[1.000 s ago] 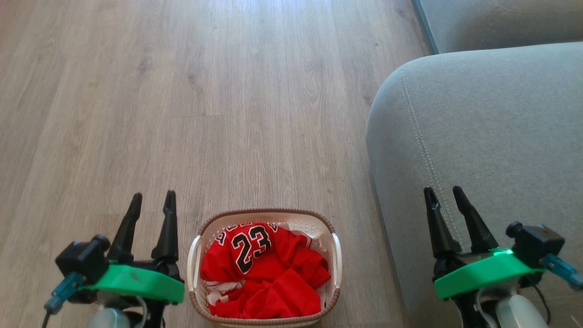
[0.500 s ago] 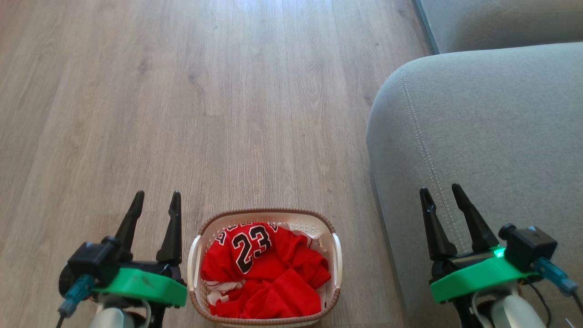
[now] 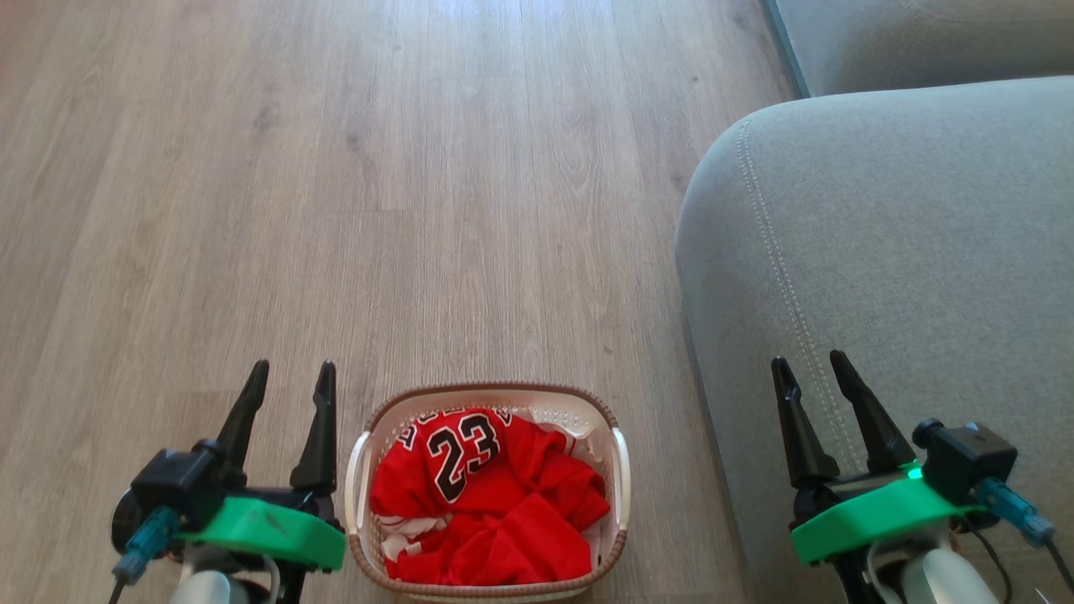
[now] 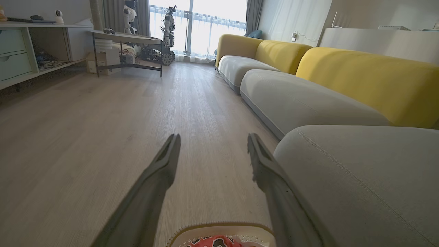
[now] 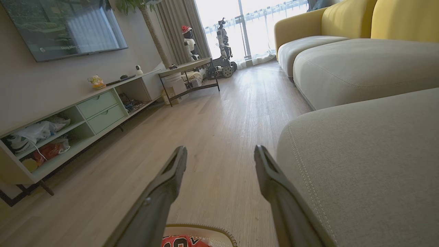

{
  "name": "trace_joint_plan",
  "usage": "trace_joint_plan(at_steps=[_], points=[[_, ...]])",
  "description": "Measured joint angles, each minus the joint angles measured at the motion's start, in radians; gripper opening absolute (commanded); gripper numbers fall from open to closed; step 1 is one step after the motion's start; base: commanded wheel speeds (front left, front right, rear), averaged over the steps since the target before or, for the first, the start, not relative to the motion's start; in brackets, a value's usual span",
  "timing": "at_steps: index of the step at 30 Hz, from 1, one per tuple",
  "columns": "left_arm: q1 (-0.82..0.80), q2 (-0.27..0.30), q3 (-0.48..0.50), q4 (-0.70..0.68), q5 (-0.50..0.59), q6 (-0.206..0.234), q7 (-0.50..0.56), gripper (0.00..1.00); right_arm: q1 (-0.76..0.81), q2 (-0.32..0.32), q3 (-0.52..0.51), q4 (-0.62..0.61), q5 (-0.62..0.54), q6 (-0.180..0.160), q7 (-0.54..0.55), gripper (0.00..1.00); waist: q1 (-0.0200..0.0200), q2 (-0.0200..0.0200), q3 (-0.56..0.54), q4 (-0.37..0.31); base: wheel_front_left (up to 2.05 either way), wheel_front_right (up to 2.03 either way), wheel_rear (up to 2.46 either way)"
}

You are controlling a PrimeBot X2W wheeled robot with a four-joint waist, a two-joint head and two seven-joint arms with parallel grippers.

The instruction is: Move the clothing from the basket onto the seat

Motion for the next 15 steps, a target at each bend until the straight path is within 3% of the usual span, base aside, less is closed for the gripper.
trace_joint_plan(at_steps=[15], points=[[0.0, 0.001, 0.0, 0.01, -0.001, 0.0, 0.0, 1.0, 0.0, -0.001, 0.005, 0.004, 0.007, 0.0, 0.0, 1.0, 0.0, 0.0, 0.006, -0.002, 0.0, 0.0, 0.0]])
